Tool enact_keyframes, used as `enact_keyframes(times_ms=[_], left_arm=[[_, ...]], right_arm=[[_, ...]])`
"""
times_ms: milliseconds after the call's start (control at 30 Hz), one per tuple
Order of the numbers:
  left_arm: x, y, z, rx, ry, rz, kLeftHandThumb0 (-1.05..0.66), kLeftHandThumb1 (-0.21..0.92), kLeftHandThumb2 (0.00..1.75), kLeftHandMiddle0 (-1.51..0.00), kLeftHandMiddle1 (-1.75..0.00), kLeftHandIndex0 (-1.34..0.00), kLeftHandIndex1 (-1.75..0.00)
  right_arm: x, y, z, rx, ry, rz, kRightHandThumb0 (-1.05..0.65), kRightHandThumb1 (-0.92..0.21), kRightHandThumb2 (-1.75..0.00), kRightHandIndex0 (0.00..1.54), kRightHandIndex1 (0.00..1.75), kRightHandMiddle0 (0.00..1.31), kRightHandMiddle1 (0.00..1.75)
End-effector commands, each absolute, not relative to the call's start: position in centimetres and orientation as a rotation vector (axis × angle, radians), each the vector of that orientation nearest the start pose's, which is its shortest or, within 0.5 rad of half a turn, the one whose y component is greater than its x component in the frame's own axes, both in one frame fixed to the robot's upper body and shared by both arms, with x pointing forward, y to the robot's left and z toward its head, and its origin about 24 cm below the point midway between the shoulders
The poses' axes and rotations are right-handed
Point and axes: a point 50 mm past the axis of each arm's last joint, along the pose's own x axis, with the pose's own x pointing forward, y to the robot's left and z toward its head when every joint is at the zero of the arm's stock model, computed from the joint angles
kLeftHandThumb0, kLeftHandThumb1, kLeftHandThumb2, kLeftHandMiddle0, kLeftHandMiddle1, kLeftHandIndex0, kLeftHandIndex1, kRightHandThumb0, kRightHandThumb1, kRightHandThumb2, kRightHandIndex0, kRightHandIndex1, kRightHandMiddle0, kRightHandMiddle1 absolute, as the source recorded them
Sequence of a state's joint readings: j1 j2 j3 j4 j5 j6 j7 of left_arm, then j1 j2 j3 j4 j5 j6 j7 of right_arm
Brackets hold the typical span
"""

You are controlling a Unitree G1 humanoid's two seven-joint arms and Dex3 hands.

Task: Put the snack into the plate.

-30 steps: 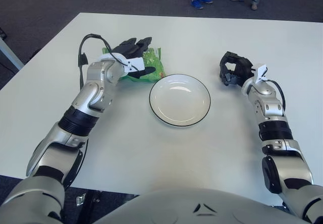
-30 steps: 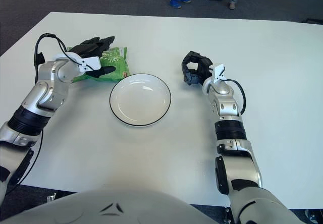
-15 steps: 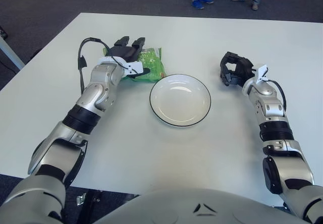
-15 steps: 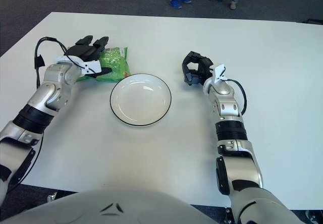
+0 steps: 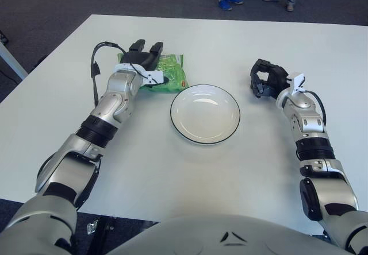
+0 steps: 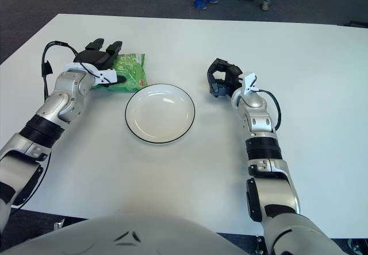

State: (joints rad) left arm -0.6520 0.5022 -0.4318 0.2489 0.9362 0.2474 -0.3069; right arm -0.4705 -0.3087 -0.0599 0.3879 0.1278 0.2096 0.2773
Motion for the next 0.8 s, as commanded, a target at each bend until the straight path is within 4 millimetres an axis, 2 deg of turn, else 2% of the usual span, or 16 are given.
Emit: enact_keyframes(times_ms=[0, 200, 533, 767], left_arm=[[35.9, 15.3, 13.9, 1.624, -0.030, -0.205, -1.05, 0.92, 0.67, 0.00, 0.00, -0.01, -0.02], [36.3, 15.5, 13.5, 1.621, -0.010, -0.213, -1.05, 0.92, 0.66, 0.00, 0.00, -0.03, -0.04], [37.3, 16.7, 11.8, 1.569, 0.112, -0.284, -1.05, 0.92, 0.66, 0.00, 0.00, 0.00, -0.21], [38.1, 17.5, 10.6, 1.477, 0.226, -0.413, -1.05, 0.92, 0.71, 0.00, 0.00, 0.00, -0.31]], right_arm=[[32.3, -20.2, 4.0, -0.131, 0.329, 0.227, -0.44, -0.46, -1.14, 1.26, 1.75, 0.50, 1.75], [32.3, -20.3, 4.1, -0.128, 0.328, 0.232, -0.44, -0.46, -1.14, 1.27, 1.75, 0.51, 1.75], [32.3, -20.3, 4.0, -0.132, 0.332, 0.237, -0.44, -0.45, -1.15, 1.28, 1.75, 0.51, 1.75], [32.3, -20.4, 4.0, -0.130, 0.333, 0.238, -0.44, -0.45, -1.16, 1.28, 1.75, 0.51, 1.75]])
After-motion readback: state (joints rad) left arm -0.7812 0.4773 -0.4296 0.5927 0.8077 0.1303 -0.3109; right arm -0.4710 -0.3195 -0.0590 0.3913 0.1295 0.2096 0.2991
